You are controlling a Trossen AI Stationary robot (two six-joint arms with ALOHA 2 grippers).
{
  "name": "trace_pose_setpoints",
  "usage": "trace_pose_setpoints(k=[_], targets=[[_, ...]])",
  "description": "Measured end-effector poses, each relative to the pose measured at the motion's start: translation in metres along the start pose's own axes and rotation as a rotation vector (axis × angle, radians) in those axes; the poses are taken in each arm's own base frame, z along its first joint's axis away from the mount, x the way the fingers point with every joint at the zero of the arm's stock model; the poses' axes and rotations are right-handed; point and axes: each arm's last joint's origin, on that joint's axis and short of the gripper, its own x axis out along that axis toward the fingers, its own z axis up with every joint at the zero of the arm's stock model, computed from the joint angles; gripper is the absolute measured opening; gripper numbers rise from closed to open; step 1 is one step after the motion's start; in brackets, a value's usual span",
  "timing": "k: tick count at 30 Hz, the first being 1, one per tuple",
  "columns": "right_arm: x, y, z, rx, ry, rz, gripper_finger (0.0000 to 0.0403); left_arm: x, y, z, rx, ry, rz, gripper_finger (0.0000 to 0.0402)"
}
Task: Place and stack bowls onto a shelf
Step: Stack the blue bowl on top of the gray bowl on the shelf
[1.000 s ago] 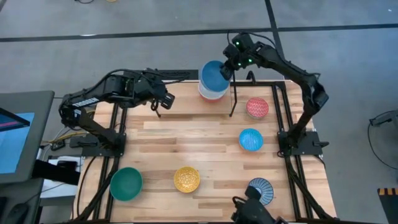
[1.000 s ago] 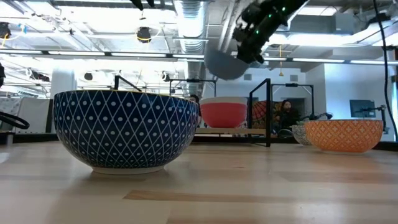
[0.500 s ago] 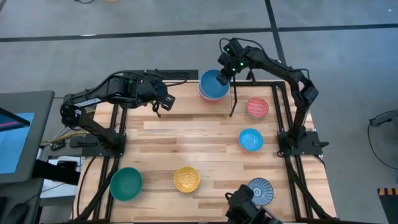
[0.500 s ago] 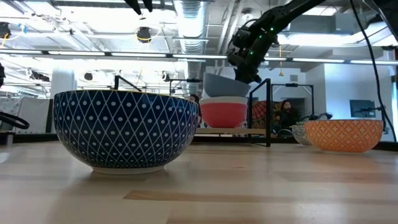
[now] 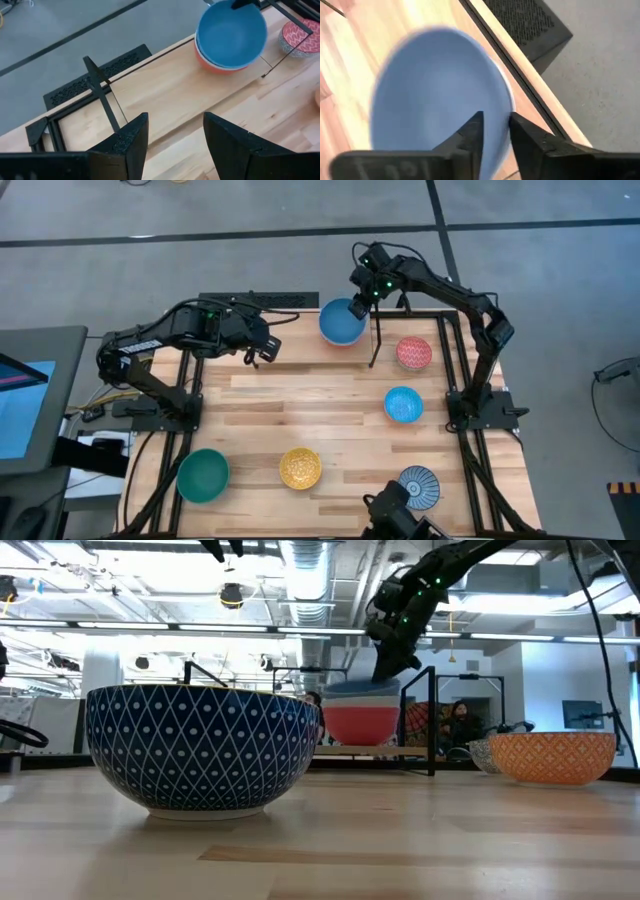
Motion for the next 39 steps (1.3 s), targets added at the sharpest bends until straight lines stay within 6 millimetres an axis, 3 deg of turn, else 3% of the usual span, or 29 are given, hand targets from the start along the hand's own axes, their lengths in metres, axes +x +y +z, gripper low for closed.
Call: trace_pose_setpoints(k=[7,14,26,32,39], targets=[[-0.025,0.003,0.005,-0.015,-0.08,-0.01,0.0207,0.0,0.001,0.001,-0.031,-0.028,0.025,0.0175],[-0.044,0.014,0.002,-0.028,-0.083,0.001,0.0216,0.0,0.001,0.001,-0.033,-0.04,0.036,0.0175],[-0.011,0.063,-0.029,-0.243,0.134,0.033,0.0192,-0.003,0.004,-0.002,-0.067,-0.089,0.111,0.0172],[0.002,0.061,-0.038,-0.263,0.144,0.016,0.0192,-0.003,0.004,-0.002,-0.087,-0.105,0.117,0.0172],[0.001,0.052,-0.037,-0.264,0.137,0.0,0.0192,-0.003,0.003,-0.003,-0.097,-0.078,0.095,0.0171]])
